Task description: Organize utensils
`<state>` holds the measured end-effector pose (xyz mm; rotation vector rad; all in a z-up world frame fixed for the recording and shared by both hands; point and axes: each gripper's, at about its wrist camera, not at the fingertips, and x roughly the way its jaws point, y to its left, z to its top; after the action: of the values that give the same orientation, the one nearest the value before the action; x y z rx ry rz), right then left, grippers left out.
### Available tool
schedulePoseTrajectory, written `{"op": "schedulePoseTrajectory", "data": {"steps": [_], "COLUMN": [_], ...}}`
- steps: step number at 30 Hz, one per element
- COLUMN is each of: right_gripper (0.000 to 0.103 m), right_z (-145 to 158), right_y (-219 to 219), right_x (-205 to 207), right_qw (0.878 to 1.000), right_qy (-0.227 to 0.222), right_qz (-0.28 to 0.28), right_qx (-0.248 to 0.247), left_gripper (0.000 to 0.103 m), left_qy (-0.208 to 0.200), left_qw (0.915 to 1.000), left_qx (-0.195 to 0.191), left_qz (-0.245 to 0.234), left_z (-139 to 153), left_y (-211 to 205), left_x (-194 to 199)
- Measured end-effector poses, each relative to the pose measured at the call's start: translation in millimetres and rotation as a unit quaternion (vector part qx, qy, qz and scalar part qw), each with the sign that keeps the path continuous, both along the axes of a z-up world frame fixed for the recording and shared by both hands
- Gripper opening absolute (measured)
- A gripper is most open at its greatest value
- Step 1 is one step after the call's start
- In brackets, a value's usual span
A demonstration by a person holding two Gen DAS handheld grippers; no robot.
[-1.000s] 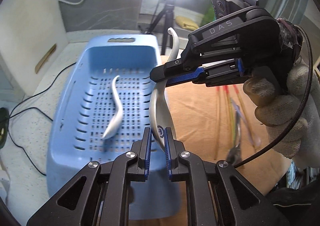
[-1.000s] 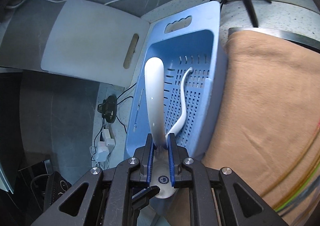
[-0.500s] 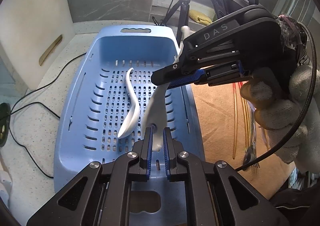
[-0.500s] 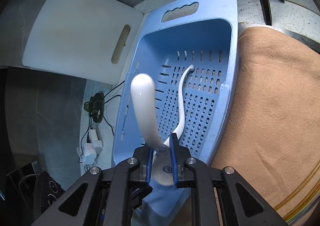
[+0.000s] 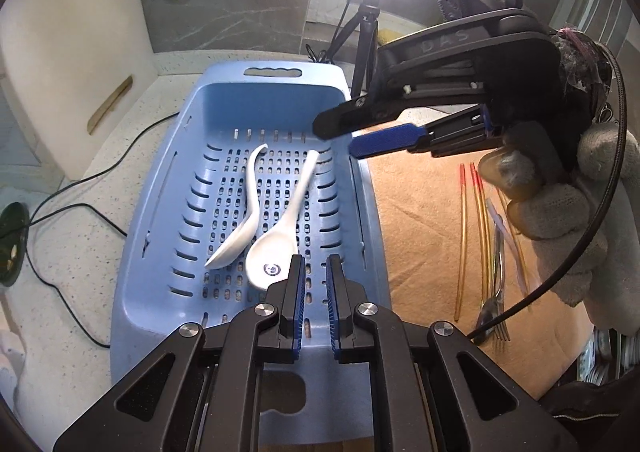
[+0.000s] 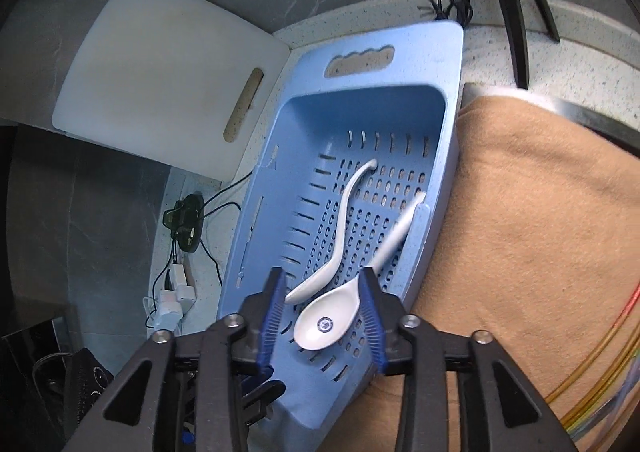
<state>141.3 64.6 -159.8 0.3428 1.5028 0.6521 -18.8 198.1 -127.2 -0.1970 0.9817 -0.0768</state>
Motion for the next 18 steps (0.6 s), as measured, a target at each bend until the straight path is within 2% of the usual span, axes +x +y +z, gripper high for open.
{"op": "schedulePoseTrajectory", "data": {"steps": [4,6,9,11,14,18], "right_gripper": [0.037,0.041,0.048,0.050,0.052,0.067], "right_z": [21.7,33.2,52.2,62.3,76.5,90.3], "right_y": [-8.9,-15.4,-34.4,-46.4,-71.2,-113.6], "right_x": [-1.4,-3.1,-6.6,-10.3,-15.5,-23.4], "right_qw": [1.000,0.999,0.998,0.996,0.994,0.992], "right_qy": [-0.024,-0.041,-0.070,-0.088,-0.110,-0.125], "right_qz": [0.006,0.011,0.010,0.009,0.005,-0.028], "right_qx": [0.003,0.001,0.000,-0.006,-0.011,-0.001], "left_gripper": [0.009,0.009,0.016,0.025,0.030,0.030], "left_qy": [-0.009,-0.012,-0.016,-0.018,-0.025,-0.029], "left_qw": [0.9999,0.9999,0.9999,0.9998,0.9994,0.9988], "left_qx": [0.002,0.004,0.004,0.008,0.010,0.008], "left_qz": [0.004,0.003,-0.003,-0.009,-0.021,-0.038], "left_z": [8.2,11.4,16.0,18.7,23.3,26.4], "left_y": [-3.0,-6.5,-15.4,-23.0,-37.2,-56.6], "left_x": [-5.5,-7.2,-9.4,-11.0,-12.1,-10.1]}}
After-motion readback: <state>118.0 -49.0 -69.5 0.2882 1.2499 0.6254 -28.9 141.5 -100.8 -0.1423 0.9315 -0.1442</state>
